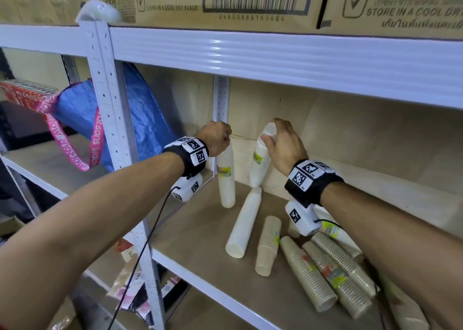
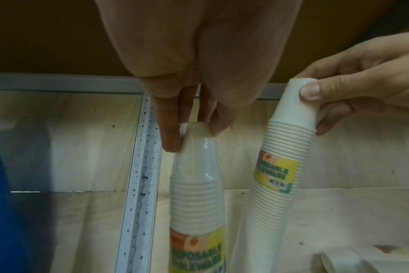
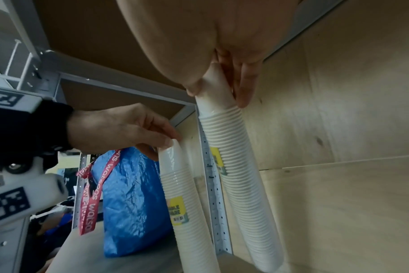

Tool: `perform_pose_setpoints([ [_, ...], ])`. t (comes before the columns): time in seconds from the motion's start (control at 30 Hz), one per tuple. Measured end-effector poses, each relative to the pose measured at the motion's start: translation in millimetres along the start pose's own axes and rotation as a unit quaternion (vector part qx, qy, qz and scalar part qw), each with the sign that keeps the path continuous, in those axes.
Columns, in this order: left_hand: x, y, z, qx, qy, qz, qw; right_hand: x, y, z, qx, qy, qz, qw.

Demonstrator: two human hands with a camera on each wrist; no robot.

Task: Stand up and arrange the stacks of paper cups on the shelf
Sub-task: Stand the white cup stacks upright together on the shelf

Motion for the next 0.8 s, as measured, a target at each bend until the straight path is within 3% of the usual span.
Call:
perform_pose_setpoints([
  [0.27, -3, -22, -23, -0.021, -0.028, -0.019, 0.999, 46, -7, -19, 0.026, -0.049, -0.043, 0.998],
  [0.47, -5, -29, -30, 0.000, -0.027, -0.013, 1.000, 84, -10, -31, 0.029, -0.103, -0.046, 0.993],
  [0.8, -1, -33, -42, 0.021, -0.032, 0.020, 0.999, 111, -14, -53, 0.020, -0.133, -0.054, 0.989],
])
Point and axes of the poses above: each hand's wrist, its own z-axis away from the middle knuckle, its own x-axis out of the palm, y = z × x, the point moved 7 cm from there along -z, towards the middle knuckle
